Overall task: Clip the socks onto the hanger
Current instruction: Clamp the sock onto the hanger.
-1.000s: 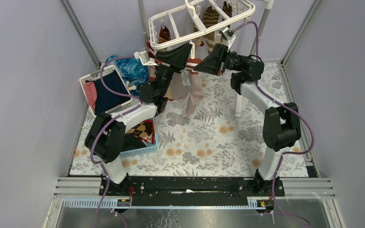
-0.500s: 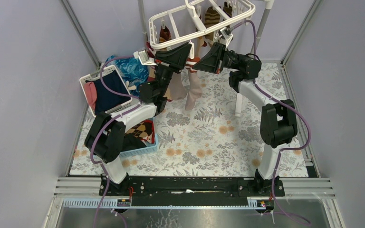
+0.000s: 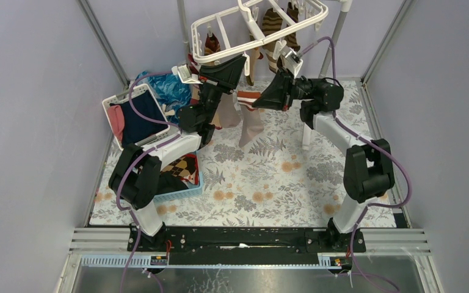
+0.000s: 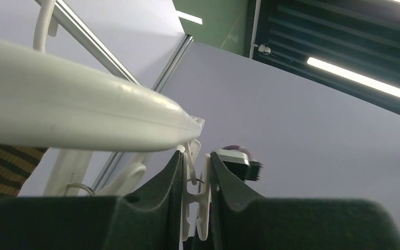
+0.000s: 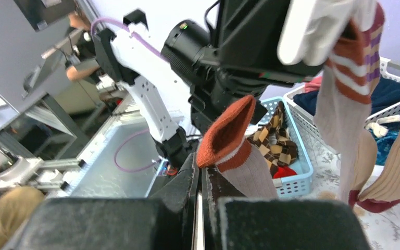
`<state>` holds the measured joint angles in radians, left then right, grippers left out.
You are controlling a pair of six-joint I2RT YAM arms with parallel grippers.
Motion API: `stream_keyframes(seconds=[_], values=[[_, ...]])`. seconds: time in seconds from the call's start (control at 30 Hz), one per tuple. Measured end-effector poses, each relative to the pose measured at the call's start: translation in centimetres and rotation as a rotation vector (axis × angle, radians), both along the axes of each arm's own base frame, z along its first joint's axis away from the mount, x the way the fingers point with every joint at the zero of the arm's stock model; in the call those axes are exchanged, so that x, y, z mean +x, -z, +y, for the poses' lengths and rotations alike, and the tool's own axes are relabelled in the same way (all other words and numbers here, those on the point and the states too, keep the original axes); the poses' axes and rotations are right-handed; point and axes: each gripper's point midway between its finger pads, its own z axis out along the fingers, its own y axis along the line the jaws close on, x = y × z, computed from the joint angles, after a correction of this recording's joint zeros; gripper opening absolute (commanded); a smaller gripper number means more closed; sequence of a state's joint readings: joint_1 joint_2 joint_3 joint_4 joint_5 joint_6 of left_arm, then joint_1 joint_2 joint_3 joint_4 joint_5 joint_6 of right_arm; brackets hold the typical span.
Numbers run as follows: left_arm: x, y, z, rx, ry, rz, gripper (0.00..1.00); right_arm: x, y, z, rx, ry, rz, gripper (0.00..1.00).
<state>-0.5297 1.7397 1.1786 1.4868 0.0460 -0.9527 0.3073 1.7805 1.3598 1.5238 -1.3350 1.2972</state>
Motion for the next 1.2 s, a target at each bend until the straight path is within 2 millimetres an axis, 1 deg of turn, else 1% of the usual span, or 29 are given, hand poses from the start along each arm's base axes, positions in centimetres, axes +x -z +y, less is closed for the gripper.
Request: stream_keyframes(seconds=[0.1,0.2,0.3,0.43,0.47,0.5,0.6,0.63,0.7,0.77,0.87,0.93,1.03,1.2], values=[[0.0,0.0,0.0,0.000,0.000,0.000,0.06,-1.1,0.3,-0.6,-0.014,0.002,-0.105,0.00],[0.0,0.0,0.0,0.001,0.000,0.000,0.06,-1.0,0.4,-1.2,-0.019,0.033,-0.189,0.00],[0.0,0.0,0.0,0.002,0.001,0.000,0.06,0.5,0.6,-2.2,-0.037,0.114,-0.246,0.00],[0.0,0.1,-0.1,0.003,0.003,0.000,0.06,4.0,0.4,-2.4,-0.125,0.326,-0.360,0.00],[0.0,0.1,-0.1,0.004,0.004,0.000,0.06,4.6,0.5,-2.4,-0.164,0.377,-0.409,0.01],[0.1,0.3,-0.2,0.005,0.006,0.002,0.06,4.6,0.9,-2.5,-0.202,0.412,-0.455,0.02],[0.4,0.8,-0.4,0.010,0.010,0.012,0.06,3.9,3.3,-3.6,-0.357,0.485,-0.639,0.04],[0.5,1.0,-0.5,0.012,0.013,0.016,0.06,3.6,4.2,-4.2,-0.411,0.495,-0.715,0.04],[0.6,1.2,-0.6,0.016,0.016,0.020,0.06,3.1,6.0,-5.5,-0.512,0.493,-0.866,0.00],[0.6,1.3,-0.7,0.018,0.020,0.021,0.06,2.9,7.6,-6.6,-0.594,0.475,-0.971,0.00],[0.6,1.3,-0.7,0.018,0.021,0.021,0.06,2.8,9.8,-7.4,-0.669,0.421,-1.046,0.00],[0.6,1.3,-0.7,0.019,0.022,0.021,0.06,2.7,10.4,-7.4,-0.679,0.385,-1.063,0.00],[0.6,1.3,-0.7,0.019,0.022,0.020,0.06,2.5,9.9,-6.8,-0.650,0.341,-1.058,0.00],[0.6,1.3,-0.7,0.019,0.026,0.021,0.06,3.0,6.3,-5.3,-0.555,0.321,-1.095,0.00]])
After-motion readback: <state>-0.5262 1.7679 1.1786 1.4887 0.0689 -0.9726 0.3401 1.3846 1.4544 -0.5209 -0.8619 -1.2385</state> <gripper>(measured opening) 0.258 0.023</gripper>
